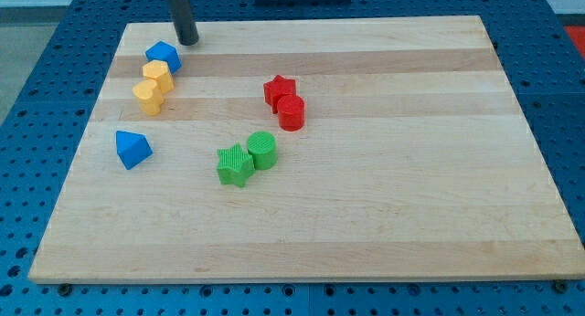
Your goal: Push the blue cube to the right side of the yellow hexagon
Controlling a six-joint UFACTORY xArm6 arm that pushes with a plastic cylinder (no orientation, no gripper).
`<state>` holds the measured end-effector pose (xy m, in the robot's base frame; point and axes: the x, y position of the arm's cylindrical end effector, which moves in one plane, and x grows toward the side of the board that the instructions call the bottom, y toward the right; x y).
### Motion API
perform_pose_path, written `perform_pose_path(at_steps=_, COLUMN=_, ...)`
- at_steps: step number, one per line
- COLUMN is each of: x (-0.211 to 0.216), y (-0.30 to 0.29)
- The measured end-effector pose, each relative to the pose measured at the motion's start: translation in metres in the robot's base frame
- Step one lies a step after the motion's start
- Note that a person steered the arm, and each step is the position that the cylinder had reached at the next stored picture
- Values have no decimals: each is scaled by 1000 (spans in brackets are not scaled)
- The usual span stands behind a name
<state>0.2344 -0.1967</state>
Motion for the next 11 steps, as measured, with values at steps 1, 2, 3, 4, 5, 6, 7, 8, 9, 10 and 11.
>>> perform_pose_path(at_steps=1, x=1, y=-25)
perform_pose_path(at_steps=2, x=11, y=-35)
perform_pose_path(at_steps=3, x=19, y=-35)
perform_pose_path(at_steps=4, x=27, y=-31)
perform_pose_path(at_steps=5, x=36, y=-26)
perform_pose_path(at_steps=6, x=40, y=-13)
perform_pose_path(at_steps=7, x=38, y=13)
perform_pose_path(at_steps=8, x=38, y=35)
perform_pose_path(at_steps=9, x=50, y=38)
perform_pose_path(at_steps=10, x=51, y=28)
perform_pose_path(at_steps=11, x=51, y=15)
